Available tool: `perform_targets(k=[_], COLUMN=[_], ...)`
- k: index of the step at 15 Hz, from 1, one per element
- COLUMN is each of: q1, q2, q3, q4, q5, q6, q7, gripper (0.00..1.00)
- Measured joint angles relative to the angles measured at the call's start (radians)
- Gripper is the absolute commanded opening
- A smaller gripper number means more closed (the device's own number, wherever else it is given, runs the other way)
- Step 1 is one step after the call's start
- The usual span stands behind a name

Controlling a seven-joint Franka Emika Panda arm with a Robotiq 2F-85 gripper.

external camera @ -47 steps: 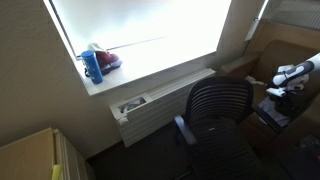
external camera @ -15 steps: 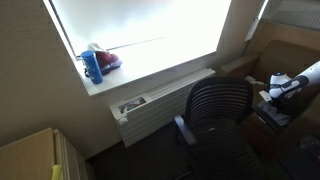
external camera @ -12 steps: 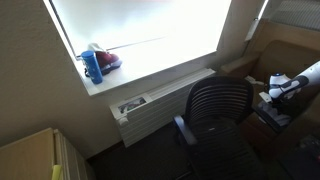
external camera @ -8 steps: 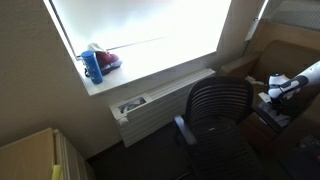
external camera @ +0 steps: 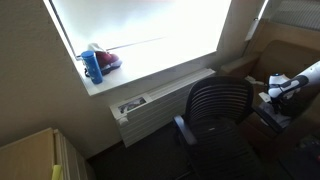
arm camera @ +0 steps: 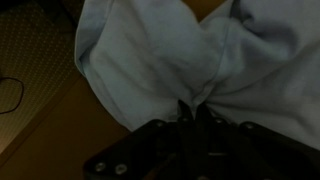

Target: Pick up the blue shirt and hang it on the back of the chair

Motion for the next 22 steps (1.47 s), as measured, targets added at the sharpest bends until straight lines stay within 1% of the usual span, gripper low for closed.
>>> perform_targets(k=[1,5,7,9,12,17,18,20,22], q1=[-0.004,-0.016,-0.033,-0.050,-0.070,-0.069,-0.061,-0.047,-0.057], q2=[0.000,-0.004,-0.035,-0.102,-0.224,-0.437,-0.473,-0.551,-0.631], q3=[0.003,0.002,0.015,0.027,0.039,0.042,0.040,0.047,0.107], q4=[0.008,0.076,0.099,0.092,0.031,-0.160,-0.200,-0.286,-0.370], q5=[0.001,0.094,0.112,0.130,0.137,0.136,0.152,0.224,0.303], q6=[-0.015,-0.064,-0.055,0.002,0.143,0.483,0.556,0.701,0.824], q7=[0.000,-0.033,-0.041,-0.052,-0.057,-0.058,-0.060,-0.085,-0.144], gripper=[0.00,0.01,0.01,0.01,0.01,0.01,0.01,0.01,0.01])
